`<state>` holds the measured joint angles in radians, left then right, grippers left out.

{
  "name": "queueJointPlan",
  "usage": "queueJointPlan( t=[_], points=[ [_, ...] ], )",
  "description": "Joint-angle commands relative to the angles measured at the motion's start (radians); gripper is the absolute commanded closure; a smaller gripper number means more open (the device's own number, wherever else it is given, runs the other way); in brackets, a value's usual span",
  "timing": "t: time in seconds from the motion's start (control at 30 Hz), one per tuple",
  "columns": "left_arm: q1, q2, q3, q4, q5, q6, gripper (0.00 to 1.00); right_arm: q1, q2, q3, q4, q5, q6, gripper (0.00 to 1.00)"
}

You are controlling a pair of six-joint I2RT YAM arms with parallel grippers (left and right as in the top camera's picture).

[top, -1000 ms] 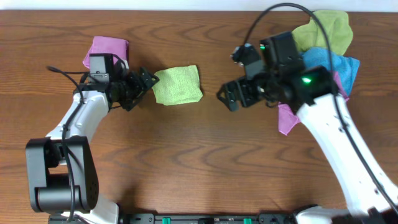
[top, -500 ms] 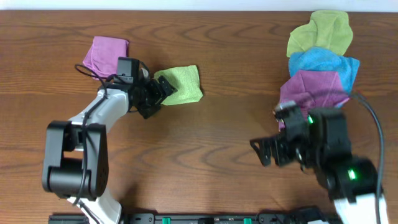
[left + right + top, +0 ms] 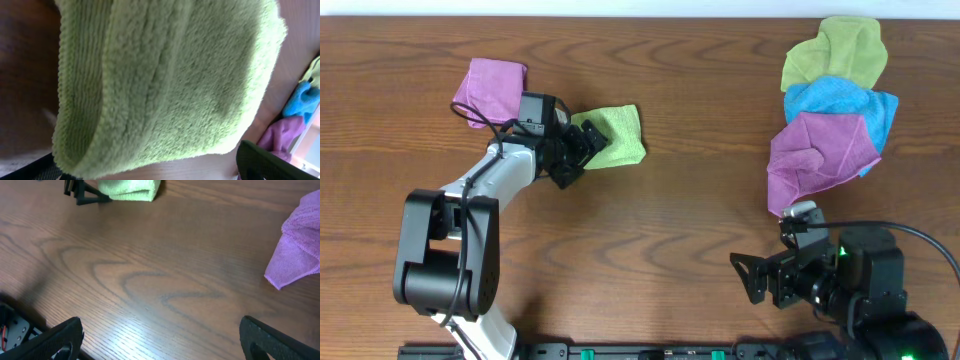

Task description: Fold the cloth

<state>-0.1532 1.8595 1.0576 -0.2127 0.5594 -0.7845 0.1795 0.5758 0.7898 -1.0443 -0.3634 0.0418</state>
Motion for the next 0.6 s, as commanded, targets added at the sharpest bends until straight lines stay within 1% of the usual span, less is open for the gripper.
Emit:
queueJointPlan(
  t=[0.0,0.23,0.47,0.57],
  points=[
    [-0.005,0.022,0.003,0.008,-0.043,-0.045,0.05,-0.009,-0.002,-0.008,-0.006,-0.007,0.013,0.01],
    [-0.01,0.034,0.003,0.008,-0.05,-0.054,0.05,-0.009,-0.002,-0.008,-0.006,-0.007,0.013,0.01],
    [-0.05,0.035,0.003,0.013,-0.117,-0.063,0.05,-0.009,-0.002,-0.008,-0.006,-0.007,0.013,0.01],
    [-0.061,0.05,0.003,0.042,-0.133,-0.066,0.0,-0.009,-0.002,-0.008,-0.007,-0.007,0.013,0.01]
  ],
)
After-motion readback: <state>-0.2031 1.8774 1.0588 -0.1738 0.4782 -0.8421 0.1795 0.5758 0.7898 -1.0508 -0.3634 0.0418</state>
